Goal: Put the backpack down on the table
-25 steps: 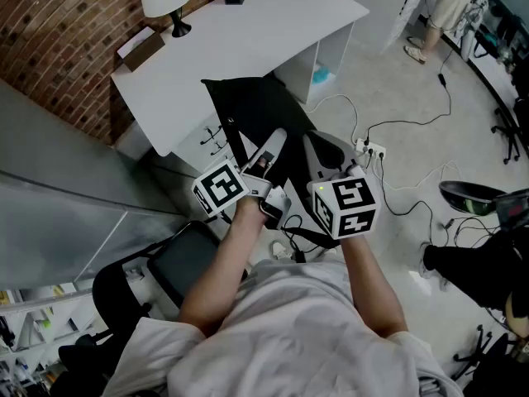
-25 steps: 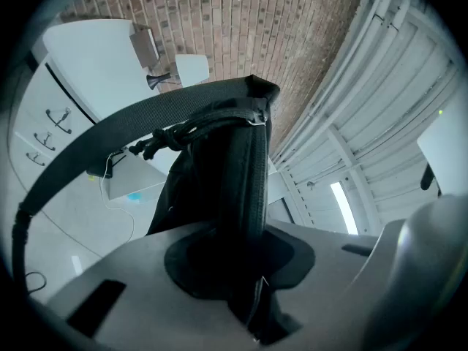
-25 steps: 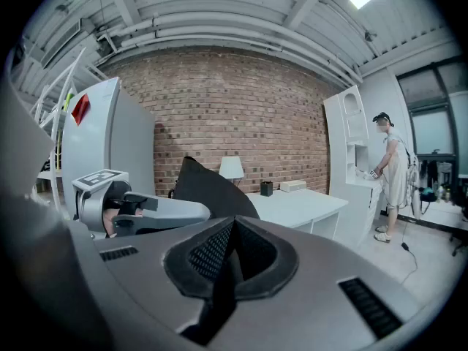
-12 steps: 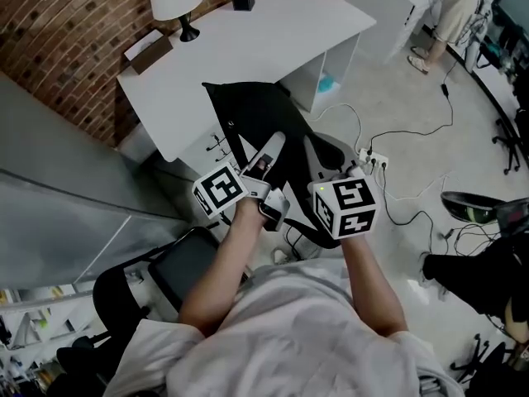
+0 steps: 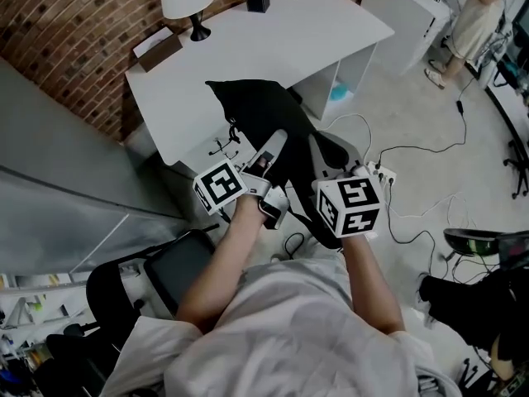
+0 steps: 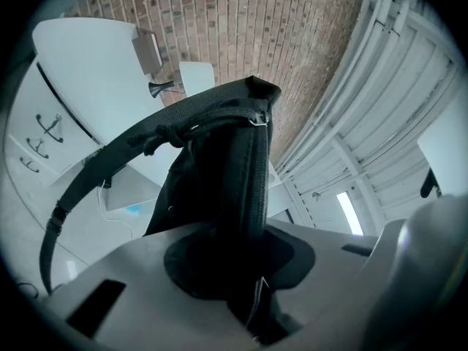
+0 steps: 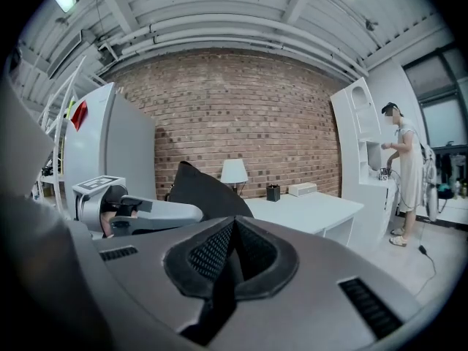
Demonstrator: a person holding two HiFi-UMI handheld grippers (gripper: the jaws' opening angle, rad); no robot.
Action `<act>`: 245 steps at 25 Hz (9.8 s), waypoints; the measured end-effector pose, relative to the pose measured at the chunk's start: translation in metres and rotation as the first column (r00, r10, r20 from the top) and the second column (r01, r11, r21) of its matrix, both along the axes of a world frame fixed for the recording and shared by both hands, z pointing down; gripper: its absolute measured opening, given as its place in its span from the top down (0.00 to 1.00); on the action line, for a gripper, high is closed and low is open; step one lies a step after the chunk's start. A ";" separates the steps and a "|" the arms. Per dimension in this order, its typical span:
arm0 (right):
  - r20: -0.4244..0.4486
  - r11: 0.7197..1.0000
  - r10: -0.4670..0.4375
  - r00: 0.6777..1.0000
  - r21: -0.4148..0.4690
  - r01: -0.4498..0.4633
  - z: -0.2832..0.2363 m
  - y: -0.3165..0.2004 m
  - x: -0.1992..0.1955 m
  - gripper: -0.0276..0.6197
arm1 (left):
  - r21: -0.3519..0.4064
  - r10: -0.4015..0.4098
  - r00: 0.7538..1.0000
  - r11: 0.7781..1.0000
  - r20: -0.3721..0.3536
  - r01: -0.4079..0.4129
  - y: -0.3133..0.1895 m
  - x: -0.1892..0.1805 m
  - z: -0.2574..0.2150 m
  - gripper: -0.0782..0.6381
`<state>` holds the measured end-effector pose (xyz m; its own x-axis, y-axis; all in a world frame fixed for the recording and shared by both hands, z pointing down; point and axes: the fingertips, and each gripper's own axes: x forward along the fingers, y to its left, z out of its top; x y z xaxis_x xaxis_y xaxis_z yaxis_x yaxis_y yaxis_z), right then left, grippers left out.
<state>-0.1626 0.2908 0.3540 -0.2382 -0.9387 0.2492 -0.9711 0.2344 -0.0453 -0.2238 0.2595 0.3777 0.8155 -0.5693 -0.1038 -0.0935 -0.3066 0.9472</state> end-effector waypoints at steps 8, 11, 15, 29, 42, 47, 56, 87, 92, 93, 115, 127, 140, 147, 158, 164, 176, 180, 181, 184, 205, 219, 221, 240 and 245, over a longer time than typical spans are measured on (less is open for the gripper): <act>0.029 0.998 -0.054 0.998 0.023 0.053 -0.005 -0.043 0.061 0.95 | 0.014 -0.058 0.998 0.998 0.001 0.058 -0.041 0.054 -0.007 0.78; 0.038 0.997 -0.070 0.997 0.023 0.070 -0.007 -0.057 0.082 0.95 | 0.015 -0.077 0.997 0.997 0.011 0.077 -0.055 0.072 -0.008 0.78; 0.054 0.997 -0.082 0.995 0.016 0.081 -0.006 -0.074 0.112 0.95 | 0.001 -0.099 0.995 0.995 -0.005 0.099 -0.073 0.096 -0.009 0.78; 0.077 0.993 -0.115 0.990 0.008 0.115 -0.002 -0.112 0.202 0.95 | 0.017 -0.087 0.996 0.996 -0.016 0.087 -0.109 0.192 -0.018 0.78; 0.060 0.996 -0.087 0.994 0.017 0.086 -0.007 -0.133 0.247 0.95 | 0.043 -0.039 0.999 0.998 -0.016 0.040 -0.137 0.240 -0.028 0.78; 0.046 0.999 -0.048 0.998 0.016 0.047 -0.007 -0.158 0.260 0.95 | 0.051 0.007 0.999 0.999 -0.034 -0.005 -0.163 0.254 -0.030 0.78; 0.012 1.000 0.024 1.000 -0.004 -0.024 -0.010 -0.228 0.285 0.95 | 0.059 0.098 0.992 0.994 -0.080 -0.094 -0.234 0.281 -0.039 0.78; -0.065 0.978 0.208 0.976 -0.012 -0.209 -0.024 -0.437 0.310 0.95 | 0.062 0.313 0.931 0.950 -0.188 -0.307 -0.453 0.320 -0.052 0.78; -0.064 0.978 0.206 0.977 -0.008 -0.207 -0.023 -0.456 0.321 0.95 | 0.061 0.311 0.929 0.951 -0.202 -0.305 -0.480 0.333 -0.049 0.78; -0.063 0.979 0.203 0.977 -0.007 -0.204 -0.023 -0.459 0.324 0.95 | 0.062 0.308 0.929 0.951 -0.205 -0.302 -0.485 0.337 -0.049 0.78; -0.059 0.998 0.059 0.996 -0.032 -0.061 -0.016 -0.567 0.416 0.95 | -0.015 0.183 0.941 0.981 -0.285 -0.196 -0.600 0.426 -0.028 0.78; -0.072 0.999 0.001 0.997 -0.044 -0.004 -0.010 -0.598 0.438 0.95 | -0.027 0.123 0.942 0.990 -0.311 -0.138 -0.644 0.448 -0.022 0.78; -0.078 0.995 -0.061 0.995 -0.077 0.055 0.007 -0.623 0.433 0.95 | -0.077 -0.014 0.934 0.997 -0.358 -0.014 -0.687 0.431 0.003 0.78; -0.062 0.991 -0.096 0.993 -0.096 0.090 0.024 -0.638 0.415 0.95 | -0.104 -0.064 0.943 0.994 -0.327 0.031 -0.699 0.410 0.029 0.78; -0.054 0.978 -0.163 0.985 -0.142 0.154 0.057 -0.656 0.383 0.95 | -0.146 -0.112 0.938 0.987 -0.329 0.067 -0.707 0.381 0.061 0.78; -0.054 0.968 -0.197 0.979 -0.172 0.185 0.071 -0.660 0.368 0.95 | -0.165 -0.130 0.934 0.983 -0.334 0.078 -0.708 0.371 0.074 0.78; -0.037 0.947 -0.260 0.965 -0.203 0.248 0.088 -0.660 0.340 0.95 | -0.238 -0.161 0.943 0.967 -0.290 0.092 -0.704 0.349 0.104 0.78; -0.032 0.941 -0.278 0.960 -0.211 0.265 0.091 -0.659 0.332 0.95 | -0.247 -0.154 0.951 0.965 -0.269 0.086 -0.702 0.346 0.109 0.78; -0.031 0.940 -0.280 0.959 -0.213 0.268 0.092 -0.659 0.330 0.95 | -0.248 -0.154 0.951 0.965 -0.267 0.086 -0.702 0.345 0.111 0.78; -0.029 0.937 -0.285 0.958 -0.218 0.273 0.095 -0.658 0.326 0.95 | -0.257 -0.157 0.952 0.962 -0.261 0.088 -0.700 0.341 0.117 0.78; -0.012 0.886 -0.387 0.922 -0.280 0.369 0.129 -0.666 0.281 0.95 | -0.294 -0.151 0.976 0.951 -0.160 0.099 -0.691 0.319 0.170 0.75; 0.018 0.867 -0.414 0.910 -0.297 0.400 0.144 -0.675 0.271 0.95 | -0.299 -0.136 0.989 0.948 -0.061 0.112 -0.687 0.314 0.190 0.63; 0.020 0.867 -0.413 0.911 -0.299 0.399 0.145 -0.675 0.271 0.95 | -0.302 -0.128 0.991 0.947 -0.041 0.110 -0.685 0.312 0.192 0.62; 0.034 0.878 -0.398 0.917 -0.278 0.391 0.133 -0.659 0.257 0.95 | -0.362 -0.154 0.988 0.921 0.008 0.146 -0.657 0.277 0.197 0.61; 0.050 0.879 -0.397 0.916 -0.267 0.396 0.125 -0.649 0.248 0.95 | -0.350 -0.157 0.987 0.923 0.031 0.158 -0.643 0.264 0.192 0.61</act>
